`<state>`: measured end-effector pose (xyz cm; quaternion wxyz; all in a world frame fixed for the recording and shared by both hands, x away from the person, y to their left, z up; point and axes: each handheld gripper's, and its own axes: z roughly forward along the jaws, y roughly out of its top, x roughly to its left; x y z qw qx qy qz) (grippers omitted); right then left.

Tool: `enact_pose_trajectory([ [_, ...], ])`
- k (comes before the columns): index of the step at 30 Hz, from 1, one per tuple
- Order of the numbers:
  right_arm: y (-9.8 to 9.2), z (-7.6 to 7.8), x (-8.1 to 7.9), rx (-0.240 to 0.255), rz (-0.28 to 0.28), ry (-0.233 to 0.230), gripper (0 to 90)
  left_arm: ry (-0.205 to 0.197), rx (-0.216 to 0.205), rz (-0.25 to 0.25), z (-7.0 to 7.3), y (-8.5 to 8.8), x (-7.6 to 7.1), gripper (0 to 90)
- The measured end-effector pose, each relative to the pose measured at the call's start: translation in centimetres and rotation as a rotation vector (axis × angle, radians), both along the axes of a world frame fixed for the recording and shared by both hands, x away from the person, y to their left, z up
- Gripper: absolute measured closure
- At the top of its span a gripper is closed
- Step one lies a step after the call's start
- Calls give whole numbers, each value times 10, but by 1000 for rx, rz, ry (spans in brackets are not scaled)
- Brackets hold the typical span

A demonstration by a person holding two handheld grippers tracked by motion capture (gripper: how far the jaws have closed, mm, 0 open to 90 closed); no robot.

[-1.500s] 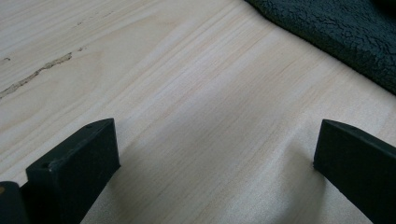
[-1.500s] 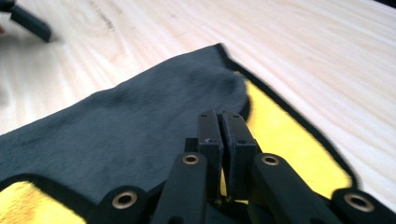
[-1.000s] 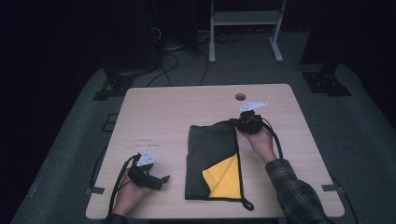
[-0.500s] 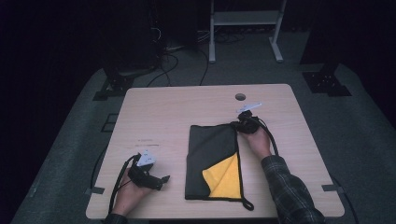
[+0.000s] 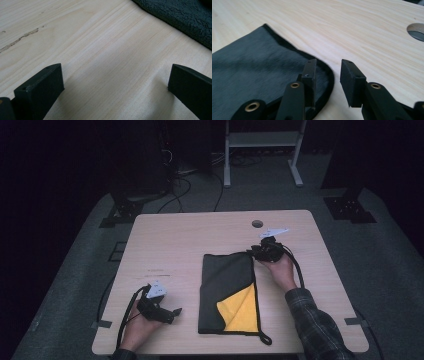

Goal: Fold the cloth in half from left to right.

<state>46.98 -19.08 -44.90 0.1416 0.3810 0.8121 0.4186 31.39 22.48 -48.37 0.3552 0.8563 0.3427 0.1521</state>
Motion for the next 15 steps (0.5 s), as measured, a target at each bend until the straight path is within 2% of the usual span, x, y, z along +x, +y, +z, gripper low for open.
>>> enact_pose_trajectory([
  [5, -1, 4, -15, 39, 42, 12, 639, 0, 0, 0, 0, 0, 0, 0],
  [15, 14, 11, -60, 22, 162, -7, 620, 0, 0, 0, 0, 0, 0, 0],
])
